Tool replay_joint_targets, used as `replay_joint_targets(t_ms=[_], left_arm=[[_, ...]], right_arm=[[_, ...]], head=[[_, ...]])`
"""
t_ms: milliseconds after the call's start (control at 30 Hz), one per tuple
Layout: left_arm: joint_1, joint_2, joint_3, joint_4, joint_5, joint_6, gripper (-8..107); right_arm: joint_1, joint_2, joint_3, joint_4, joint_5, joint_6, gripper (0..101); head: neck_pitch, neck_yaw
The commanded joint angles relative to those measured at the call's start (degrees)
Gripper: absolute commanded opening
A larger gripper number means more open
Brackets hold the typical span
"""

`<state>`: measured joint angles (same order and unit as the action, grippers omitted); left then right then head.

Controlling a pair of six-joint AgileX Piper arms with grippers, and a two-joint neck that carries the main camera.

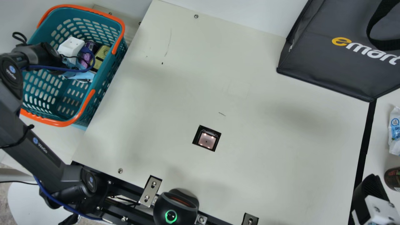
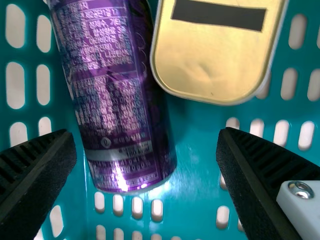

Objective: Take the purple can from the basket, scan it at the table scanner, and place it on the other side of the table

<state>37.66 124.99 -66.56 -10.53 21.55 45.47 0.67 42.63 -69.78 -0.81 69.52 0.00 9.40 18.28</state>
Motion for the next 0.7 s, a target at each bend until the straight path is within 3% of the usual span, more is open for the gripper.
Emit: replay_joint_targets(t_ms=[0, 400, 667], left_arm=[[0.0, 0.3, -0.2, 0.1, -0.6, -1.4, 90], [-0.6, 3.2, -2.9, 3.8, 0.8, -11.2, 90], [-1.4, 3.9, -5.4, 6.2, 4.4, -16.2, 37]], right_arm=[[0.0, 0.0, 0.0, 0.0, 0.0, 0.0, 95], [0.0, 0.0, 0.0, 0.0, 0.0, 0.0, 95], [0.0, 0.0, 0.0, 0.0, 0.0, 0.0, 95]], head=[[-1.5, 0.1], [-1.5, 0.1], [-1.5, 0.1]])
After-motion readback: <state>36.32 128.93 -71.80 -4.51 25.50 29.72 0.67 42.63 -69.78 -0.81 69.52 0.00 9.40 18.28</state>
